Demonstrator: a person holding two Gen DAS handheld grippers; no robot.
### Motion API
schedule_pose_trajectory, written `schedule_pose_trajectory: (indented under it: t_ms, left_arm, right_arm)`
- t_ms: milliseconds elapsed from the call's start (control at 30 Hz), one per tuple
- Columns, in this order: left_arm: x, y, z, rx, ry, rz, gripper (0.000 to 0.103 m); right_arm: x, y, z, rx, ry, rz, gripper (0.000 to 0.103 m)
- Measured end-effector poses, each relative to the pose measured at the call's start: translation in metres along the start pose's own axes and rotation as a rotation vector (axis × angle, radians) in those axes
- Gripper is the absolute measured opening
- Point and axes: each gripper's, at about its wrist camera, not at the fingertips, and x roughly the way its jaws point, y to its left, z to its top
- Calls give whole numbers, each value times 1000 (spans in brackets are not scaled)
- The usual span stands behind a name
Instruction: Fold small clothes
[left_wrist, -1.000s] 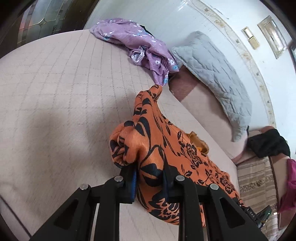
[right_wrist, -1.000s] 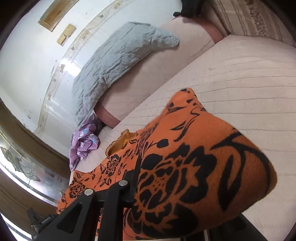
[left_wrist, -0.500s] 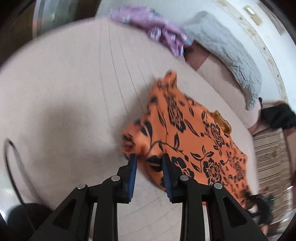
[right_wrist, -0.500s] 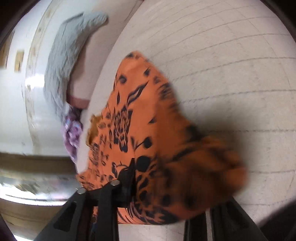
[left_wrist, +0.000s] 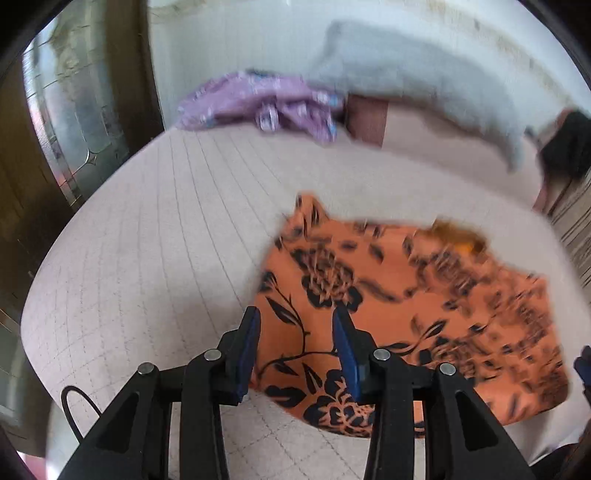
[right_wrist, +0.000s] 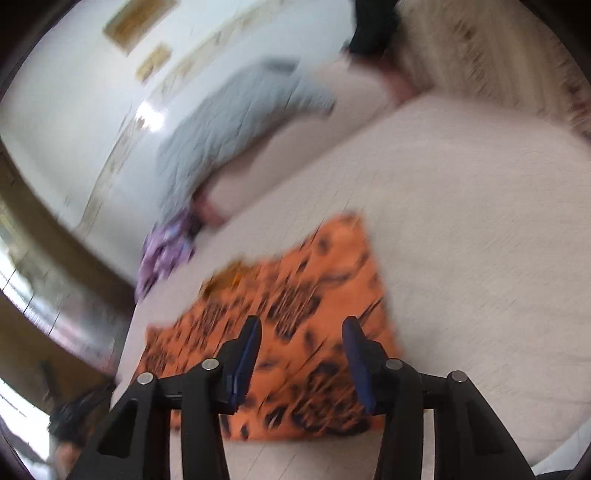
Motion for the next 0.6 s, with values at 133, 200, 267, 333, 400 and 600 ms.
schedule_pose_trajectory:
  t_ms: [133,200,267,333,400,600]
  left_arm:
    - [44,-11,-14,89,117,87,42]
    - [46,-17,-19,162,94,110,43]
    - [41,-23,-20,203,99,132,45]
    - [33,-23,-15,189,103,114,46]
    - [22,-19,-10,155,79,95,49]
    - [36,-2,-5,87,78,162,61]
  right_arm:
    - [43,-6,-23,-25,261,-65,46]
    - [52,-11,-27,-32,272,-103,41]
    - [49,-10,-23,-48,274,-92,41]
    - [47,-11,-20,-29,260,-72,41]
    - [40,-13,-15,6,230,-42,43]
    - [24,-5,3,27,138,56,42]
